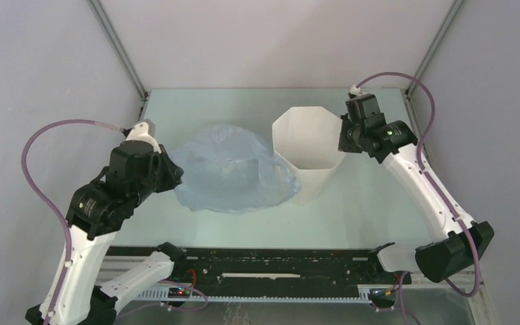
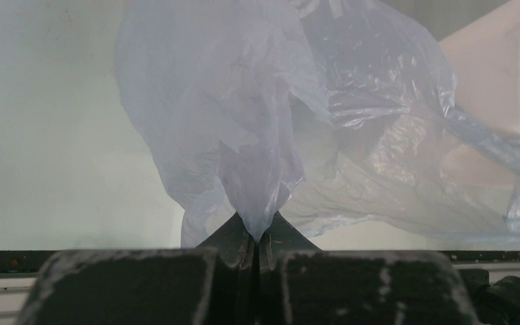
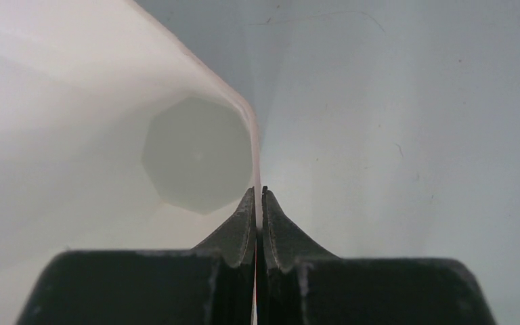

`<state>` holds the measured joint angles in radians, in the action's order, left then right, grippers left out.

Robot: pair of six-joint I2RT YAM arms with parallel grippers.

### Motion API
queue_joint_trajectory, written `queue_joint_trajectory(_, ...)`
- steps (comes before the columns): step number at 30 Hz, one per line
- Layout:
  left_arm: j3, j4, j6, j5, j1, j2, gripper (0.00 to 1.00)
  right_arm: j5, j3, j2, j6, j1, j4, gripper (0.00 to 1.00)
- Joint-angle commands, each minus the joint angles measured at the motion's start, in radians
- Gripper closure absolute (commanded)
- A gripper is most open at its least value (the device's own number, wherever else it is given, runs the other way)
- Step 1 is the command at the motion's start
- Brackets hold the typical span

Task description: Put the trash bags into the trash bin

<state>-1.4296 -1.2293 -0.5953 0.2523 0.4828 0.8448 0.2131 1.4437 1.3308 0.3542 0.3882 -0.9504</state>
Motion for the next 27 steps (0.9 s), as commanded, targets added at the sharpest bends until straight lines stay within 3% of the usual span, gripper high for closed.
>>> queue_joint_trajectory(1,-0.031,0.001,-0.040,0.077,-0.008,-0.007,1.00,-0.016,-0.003,-0.045,-0.027,0.054,0.067,1.00)
queue_joint_trajectory(3,-0.035,0.008,-0.047,0.085,-0.008,-0.014,1.00,-0.007,-0.002,-0.042,-0.037,0.065,0.069,0.96)
queue_joint_trajectory(7,-0.053,0.002,-0.045,0.095,-0.009,-0.024,1.00,-0.040,0.043,-0.015,-0.050,0.070,0.033,0.49)
queue_joint_trajectory(11,-0.085,-0.015,-0.035,0.111,-0.009,-0.018,1.00,-0.028,0.146,0.012,-0.055,0.090,-0.070,0.31)
queue_joint_trajectory(21,-0.120,-0.002,-0.001,0.101,-0.009,0.012,1.00,0.112,0.384,-0.053,-0.009,0.186,-0.348,0.24)
queue_joint_trajectory(24,-0.120,0.002,0.016,0.090,-0.009,0.019,1.00,0.076,0.356,-0.112,0.041,0.293,-0.367,0.24)
queue_joint_trajectory(27,-0.115,0.009,0.022,0.077,-0.009,0.030,1.00,0.006,0.236,-0.196,0.128,0.432,-0.264,0.24)
